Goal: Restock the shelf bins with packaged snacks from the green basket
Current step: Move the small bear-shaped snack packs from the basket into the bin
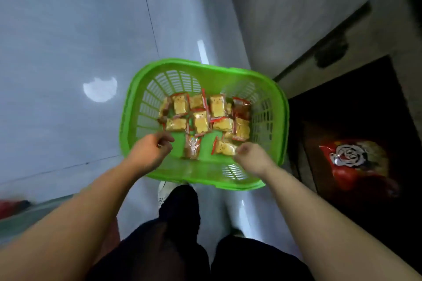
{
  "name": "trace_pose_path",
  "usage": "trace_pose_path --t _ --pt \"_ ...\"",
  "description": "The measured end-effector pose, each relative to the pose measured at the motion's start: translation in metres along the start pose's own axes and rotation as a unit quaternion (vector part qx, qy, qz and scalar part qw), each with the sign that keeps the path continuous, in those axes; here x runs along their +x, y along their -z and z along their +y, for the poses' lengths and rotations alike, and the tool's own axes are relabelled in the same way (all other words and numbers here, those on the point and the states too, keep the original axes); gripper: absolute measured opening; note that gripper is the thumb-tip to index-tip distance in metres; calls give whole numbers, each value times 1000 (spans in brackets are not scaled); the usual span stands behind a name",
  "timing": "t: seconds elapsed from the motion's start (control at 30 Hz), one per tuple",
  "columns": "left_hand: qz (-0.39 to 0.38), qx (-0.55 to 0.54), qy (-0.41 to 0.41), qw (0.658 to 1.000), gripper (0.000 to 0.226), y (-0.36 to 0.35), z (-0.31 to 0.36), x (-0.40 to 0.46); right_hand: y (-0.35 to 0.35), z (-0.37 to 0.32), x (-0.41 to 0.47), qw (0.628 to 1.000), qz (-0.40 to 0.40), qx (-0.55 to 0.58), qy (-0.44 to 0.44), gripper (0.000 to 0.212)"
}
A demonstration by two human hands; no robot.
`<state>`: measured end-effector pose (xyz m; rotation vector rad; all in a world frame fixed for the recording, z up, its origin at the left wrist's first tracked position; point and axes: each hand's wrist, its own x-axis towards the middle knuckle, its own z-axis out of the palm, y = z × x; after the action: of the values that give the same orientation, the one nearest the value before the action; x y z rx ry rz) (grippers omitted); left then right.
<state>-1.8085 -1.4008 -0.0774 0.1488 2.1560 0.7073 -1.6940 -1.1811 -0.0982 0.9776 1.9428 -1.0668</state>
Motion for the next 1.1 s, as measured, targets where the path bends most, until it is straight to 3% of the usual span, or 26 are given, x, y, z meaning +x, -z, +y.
trace_pose_path --t 0.1,0.2,0.3,0.4,0.47,0.6,0.67,0.77,0.87,0.93,1.0,1.1 --pt "-63 123 -25 990 26 -22 -29 65 -9 11 78 997 32 -65 -12 39" --pt "-45 178 -69 981 30 -43 -37 131 -19 15 145 994 55 -82 -43 69" --pt "-7 194 -116 974 31 -65 -34 183 -34 18 185 989 79 -102 -68 61" --pt "-12 208 -109 972 62 -89 -35 213 -48 22 196 977 179 -105 -53 49" --pt "-7 179 -78 981 77 -104 -36 217 -49 27 193 975 204 -90 -22 62" --pt "5 56 1 998 86 -117 -39 207 -29 22 179 988 150 -17 -21 92" --pt "4 37 30 999 86 -112 -42 206 -22 16 171 991 121 -62 -5 81" --pt "-7 73 35 997 88 -105 -49 209 -27 7 158 989 7 -141 49 65" --pt "-30 92 1 995 77 -107 -51 205 -49 9 163 941 -33 -321 102 66" --pt "-40 99 -64 992 59 -112 -49 202 -63 19 169 907 -44 -404 109 80" --pt "-57 99 -107 988 52 -111 -47 198 -70 26 173 911 -95 -392 82 97" --pt "-117 95 -65 986 62 -97 -49 199 -72 31 176 944 -123 -299 74 86"
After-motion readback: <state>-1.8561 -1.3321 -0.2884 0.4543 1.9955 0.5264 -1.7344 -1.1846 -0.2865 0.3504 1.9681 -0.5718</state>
